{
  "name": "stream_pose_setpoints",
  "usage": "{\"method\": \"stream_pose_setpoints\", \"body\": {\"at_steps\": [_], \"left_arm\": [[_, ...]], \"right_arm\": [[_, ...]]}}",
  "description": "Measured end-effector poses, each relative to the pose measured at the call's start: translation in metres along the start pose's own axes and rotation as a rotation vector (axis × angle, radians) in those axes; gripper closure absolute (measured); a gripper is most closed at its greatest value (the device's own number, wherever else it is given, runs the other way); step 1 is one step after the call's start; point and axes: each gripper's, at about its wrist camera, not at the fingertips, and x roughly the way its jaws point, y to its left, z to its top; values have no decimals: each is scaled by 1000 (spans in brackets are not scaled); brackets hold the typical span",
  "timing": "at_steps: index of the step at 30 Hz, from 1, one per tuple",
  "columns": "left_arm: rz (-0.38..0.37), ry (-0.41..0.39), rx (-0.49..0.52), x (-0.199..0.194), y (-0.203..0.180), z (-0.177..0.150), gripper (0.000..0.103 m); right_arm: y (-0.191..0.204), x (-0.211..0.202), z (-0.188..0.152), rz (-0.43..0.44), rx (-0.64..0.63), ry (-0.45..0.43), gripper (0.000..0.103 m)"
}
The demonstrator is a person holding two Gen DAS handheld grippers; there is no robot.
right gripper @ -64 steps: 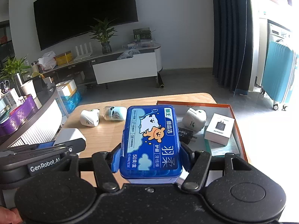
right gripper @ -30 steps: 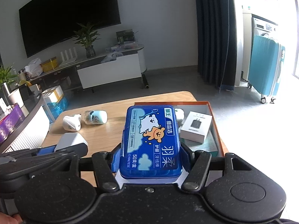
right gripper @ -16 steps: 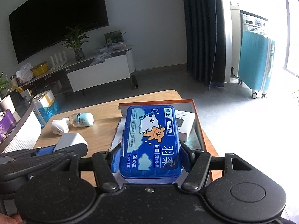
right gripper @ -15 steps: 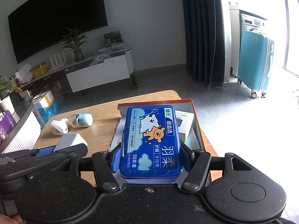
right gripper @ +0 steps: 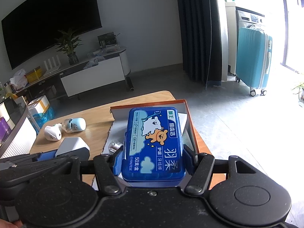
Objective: Organize rigid objects
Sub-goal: 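Carry the white adapter and blue printed box with both tools over the tray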
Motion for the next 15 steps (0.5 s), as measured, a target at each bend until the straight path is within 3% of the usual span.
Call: {"method": "stream_pose_setpoints", "body": {"at_steps": [15], "left_arm": [[-15,24,12,17,-9,3,61]], "right_arm": [[-6,16,2,-20,19,20,30]]}}
